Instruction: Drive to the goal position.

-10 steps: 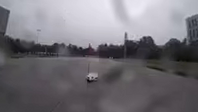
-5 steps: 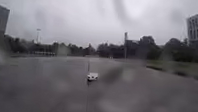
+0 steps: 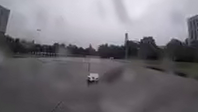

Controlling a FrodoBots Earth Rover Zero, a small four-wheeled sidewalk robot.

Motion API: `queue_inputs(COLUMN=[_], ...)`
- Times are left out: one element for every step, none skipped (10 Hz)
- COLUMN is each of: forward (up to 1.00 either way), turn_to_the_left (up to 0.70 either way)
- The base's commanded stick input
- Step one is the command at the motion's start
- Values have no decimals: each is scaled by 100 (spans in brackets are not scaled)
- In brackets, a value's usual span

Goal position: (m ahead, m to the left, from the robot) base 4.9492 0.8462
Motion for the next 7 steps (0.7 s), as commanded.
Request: queue_inputs(forward=[100,100,100,100,100,100,100], turn_to_the_left=[0,0,0,0,0,0,0])
